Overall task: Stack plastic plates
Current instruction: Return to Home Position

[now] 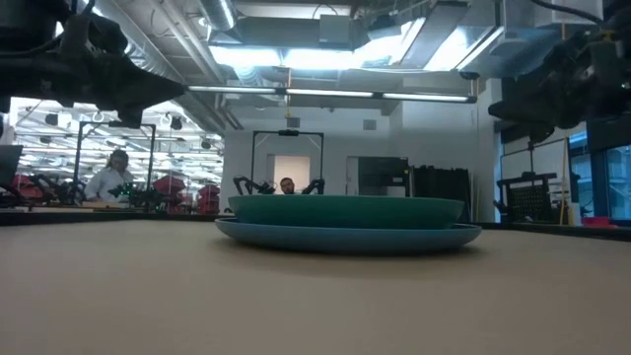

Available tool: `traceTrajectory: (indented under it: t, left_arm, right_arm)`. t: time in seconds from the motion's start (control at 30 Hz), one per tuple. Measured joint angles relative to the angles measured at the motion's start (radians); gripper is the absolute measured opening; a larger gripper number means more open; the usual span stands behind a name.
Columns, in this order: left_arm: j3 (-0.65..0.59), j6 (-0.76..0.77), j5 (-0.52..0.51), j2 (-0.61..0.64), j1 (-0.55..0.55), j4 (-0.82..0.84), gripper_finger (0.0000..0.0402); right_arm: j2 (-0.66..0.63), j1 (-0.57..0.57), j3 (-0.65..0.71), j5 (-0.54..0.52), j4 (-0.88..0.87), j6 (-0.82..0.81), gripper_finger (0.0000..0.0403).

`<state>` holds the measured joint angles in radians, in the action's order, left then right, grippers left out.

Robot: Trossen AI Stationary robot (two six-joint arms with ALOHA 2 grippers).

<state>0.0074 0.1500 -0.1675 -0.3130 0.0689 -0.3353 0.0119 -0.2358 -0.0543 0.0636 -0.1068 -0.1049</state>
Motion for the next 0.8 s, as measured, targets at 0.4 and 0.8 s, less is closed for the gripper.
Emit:
traceTrajectory:
  t: [0.4, 0.8]
  left_arm:
    - [0.0, -0.007, -0.009, 0.236, 0.0, 0.202, 0.0006]
    - [0.0, 0.03, 0.005, 0.311, 0.0, 0.296, 0.0006]
  right_arm:
    - [0.006, 0.0, 0.047, -0.063, 0.124, -0.013, 0.0003]
    - [0.006, 0.0, 0.047, -0.061, 0.122, 0.004, 0.0003]
